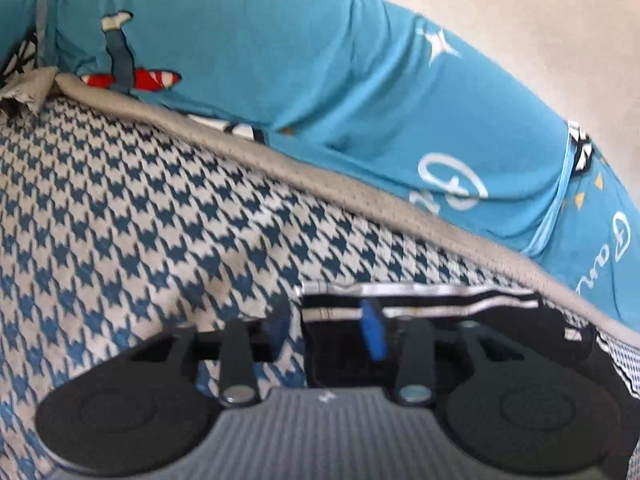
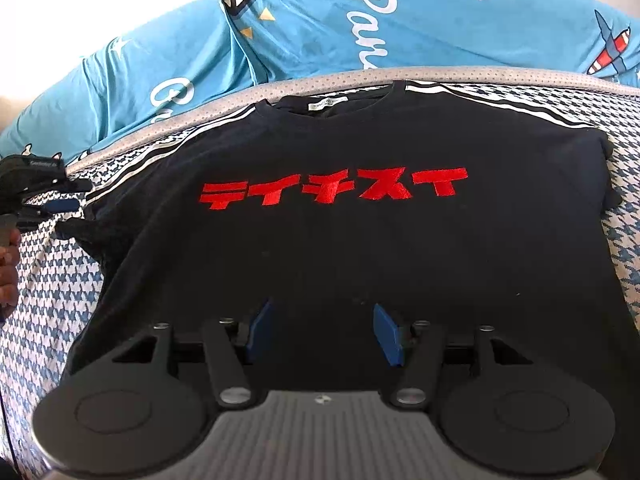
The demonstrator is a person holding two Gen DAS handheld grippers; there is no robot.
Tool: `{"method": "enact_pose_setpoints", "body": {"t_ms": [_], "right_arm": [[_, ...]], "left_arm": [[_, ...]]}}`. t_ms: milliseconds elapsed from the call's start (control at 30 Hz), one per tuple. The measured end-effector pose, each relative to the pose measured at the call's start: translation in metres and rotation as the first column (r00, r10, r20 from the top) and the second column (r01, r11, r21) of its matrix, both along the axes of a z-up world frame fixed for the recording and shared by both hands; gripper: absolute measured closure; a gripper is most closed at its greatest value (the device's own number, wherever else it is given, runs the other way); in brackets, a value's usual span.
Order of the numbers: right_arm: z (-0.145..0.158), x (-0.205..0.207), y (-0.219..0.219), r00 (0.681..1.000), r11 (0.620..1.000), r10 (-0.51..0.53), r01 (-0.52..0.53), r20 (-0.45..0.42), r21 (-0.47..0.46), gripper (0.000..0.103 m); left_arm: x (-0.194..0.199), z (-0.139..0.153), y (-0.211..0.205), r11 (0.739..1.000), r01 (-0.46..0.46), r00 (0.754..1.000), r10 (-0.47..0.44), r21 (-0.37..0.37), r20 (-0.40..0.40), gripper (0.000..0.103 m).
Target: Fold clothes
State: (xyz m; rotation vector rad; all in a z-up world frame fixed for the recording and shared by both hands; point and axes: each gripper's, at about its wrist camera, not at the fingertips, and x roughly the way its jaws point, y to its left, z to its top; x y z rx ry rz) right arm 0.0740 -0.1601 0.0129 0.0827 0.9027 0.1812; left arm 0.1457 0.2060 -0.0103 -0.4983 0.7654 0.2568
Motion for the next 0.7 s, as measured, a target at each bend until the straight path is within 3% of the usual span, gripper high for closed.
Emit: {"method": "enact_pose_setpoints", "body": {"t_ms": [133, 200, 233, 267, 367, 433, 467, 533, 567, 700], "right_arm": [[0.000, 0.000, 0.000, 1.000, 1.000, 0.005, -0.005, -0.002, -0.002, 0.048], [0.000, 0.000, 0.000, 1.000, 1.000, 0.006, -0.006, -0.003, -0.003, 0.048], [0.000, 0.000, 0.000, 1.000, 1.000, 0.006, -0.006, -0.003, -0.003, 0.048], [-0.001, 0.000, 0.001, 1.000, 1.000, 0.005, -0.005, -0.003, -0.003, 0.048], [-0.001, 0.000, 0.000, 1.000, 1.000, 0.005, -0.005, -0.004, -0.003, 0.048], [-0.002, 0.001, 0.001, 1.000, 1.000, 0.007, -0.007, -0.002, -0.010, 0.048], [-0.002, 0.001, 0.002, 1.000, 1.000, 0.008, -0.008, -0.001, -0.013, 0.048], [-0.002, 0.001, 0.002, 1.000, 1.000, 0.010, -0.010, 0.001, -0.016, 0.047], [-0.002, 0.001, 0.002, 1.000, 1.000, 0.011, -0.011, 0.002, -0.017, 0.047], [-0.002, 0.001, 0.001, 1.000, 1.000, 0.016, -0.016, 0.003, -0.016, 0.047]], "left_arm": [[0.006, -0.002, -0.009, 0.999, 0.018, 1.000, -0.018, 0.039, -0.005, 0.040], [0.008, -0.001, -0.014, 0.997, 0.026, 1.000, -0.026, 0.066, -0.002, 0.040], [0.010, -0.001, -0.017, 0.996, 0.034, 0.999, -0.034, 0.083, 0.002, 0.047], [0.011, -0.001, -0.020, 0.994, 0.042, 0.999, -0.043, 0.099, 0.006, 0.069], [0.013, -0.002, -0.029, 0.987, 0.072, 0.997, -0.075, 0.141, 0.019, 0.091], [0.011, 0.002, -0.035, 0.979, 0.067, 0.996, -0.077, 0.191, 0.047, 0.094], [0.010, 0.006, -0.040, 0.966, 0.057, 0.996, -0.074, 0.252, 0.059, 0.094], [0.008, 0.011, -0.050, 0.918, 0.041, 0.995, -0.072, 0.394, 0.065, 0.094], [0.009, 0.009, -0.050, 0.910, 0.043, 0.996, -0.071, 0.413, 0.051, 0.094], [0.013, -0.003, -0.035, 0.932, 0.022, 1.000, -0.017, 0.362, -0.017, 0.093]]}}
